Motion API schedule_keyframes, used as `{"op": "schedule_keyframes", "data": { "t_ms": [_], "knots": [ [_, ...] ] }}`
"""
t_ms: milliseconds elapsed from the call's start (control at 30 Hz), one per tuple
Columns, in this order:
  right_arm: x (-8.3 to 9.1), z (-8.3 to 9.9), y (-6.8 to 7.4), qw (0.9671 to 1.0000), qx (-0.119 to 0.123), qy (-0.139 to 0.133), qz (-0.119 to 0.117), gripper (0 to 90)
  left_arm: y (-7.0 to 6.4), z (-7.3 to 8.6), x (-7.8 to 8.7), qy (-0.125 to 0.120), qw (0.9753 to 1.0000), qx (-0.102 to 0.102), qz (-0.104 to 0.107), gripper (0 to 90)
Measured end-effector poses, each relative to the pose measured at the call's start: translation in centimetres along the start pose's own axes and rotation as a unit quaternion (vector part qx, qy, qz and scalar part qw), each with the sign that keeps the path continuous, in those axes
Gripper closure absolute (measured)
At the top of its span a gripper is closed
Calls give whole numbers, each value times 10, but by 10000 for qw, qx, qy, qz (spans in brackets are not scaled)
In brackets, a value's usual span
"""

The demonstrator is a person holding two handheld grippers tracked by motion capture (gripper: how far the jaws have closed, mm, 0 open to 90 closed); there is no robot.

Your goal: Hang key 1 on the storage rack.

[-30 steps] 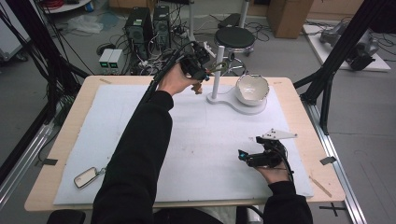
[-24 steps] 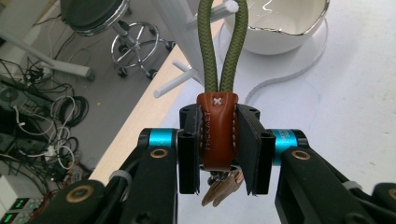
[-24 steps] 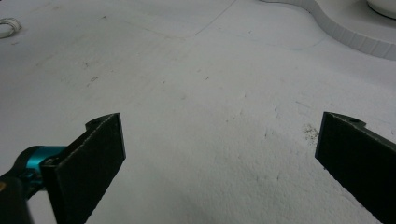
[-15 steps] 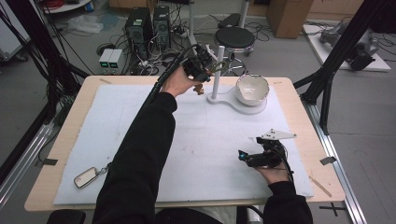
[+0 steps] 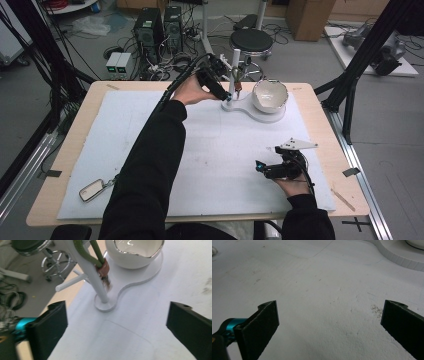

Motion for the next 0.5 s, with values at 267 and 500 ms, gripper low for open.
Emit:
{"op": "schedule_keyframes", "data": {
  "t_ms": [267,500],
  "knots": [
    [0,0,-1,10000,3,-6,8,6,5,8,11,-282,9995,142,22,17],
    [2,0,-3,10000,-35,-17,79,6,8,27,27,-403,9989,246,-4,17]
  ]
}}
Point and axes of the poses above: each handheld gripper's, and its own axes: x roughly backward along the jaws, z roughly out of its underside, y roughly to its left, the point moved 3 cm from there along -x, roughly forward along the jaws, and after that the axes turned 9 degrees about -x, right-handed, at the moved point
